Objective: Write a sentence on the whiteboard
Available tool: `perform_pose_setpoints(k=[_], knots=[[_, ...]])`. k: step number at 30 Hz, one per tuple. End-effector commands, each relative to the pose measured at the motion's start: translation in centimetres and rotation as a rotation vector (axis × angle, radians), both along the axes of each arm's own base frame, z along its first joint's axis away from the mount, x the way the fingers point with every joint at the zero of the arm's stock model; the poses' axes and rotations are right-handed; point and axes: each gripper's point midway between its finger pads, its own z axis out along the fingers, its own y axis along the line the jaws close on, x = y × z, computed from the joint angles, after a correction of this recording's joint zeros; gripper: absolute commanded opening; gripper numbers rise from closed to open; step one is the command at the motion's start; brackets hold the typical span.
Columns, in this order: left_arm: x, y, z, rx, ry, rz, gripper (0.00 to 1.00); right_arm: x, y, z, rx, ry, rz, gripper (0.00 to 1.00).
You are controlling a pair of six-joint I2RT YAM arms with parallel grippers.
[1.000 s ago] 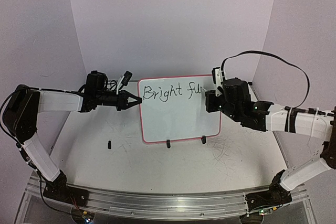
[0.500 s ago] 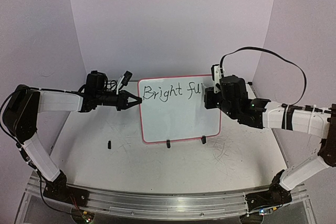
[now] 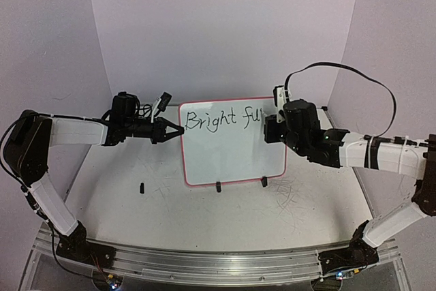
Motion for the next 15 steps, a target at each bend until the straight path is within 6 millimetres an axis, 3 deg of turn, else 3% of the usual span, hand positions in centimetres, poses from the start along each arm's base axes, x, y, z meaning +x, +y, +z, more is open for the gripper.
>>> perform_pose_setpoints(k=[1, 10, 15], knots=[[0.8, 0.3, 3.4, -0.015, -0.172, 0.019, 0.00, -0.5, -0.6, -0.9, 0.015, 0.031, -0.013, 0.00], [0.8, 0.3, 3.5, -0.017, -0.175, 0.017, 0.00, -1.1, -1.1, -2.3, 0.023, 0.064, -0.020, 0.00], [0.8, 0.2, 3.5, -0.017, -0.173, 0.017, 0.00, -1.0, -2.0, -1.3, 0.019, 0.035, -0.061, 0.00]])
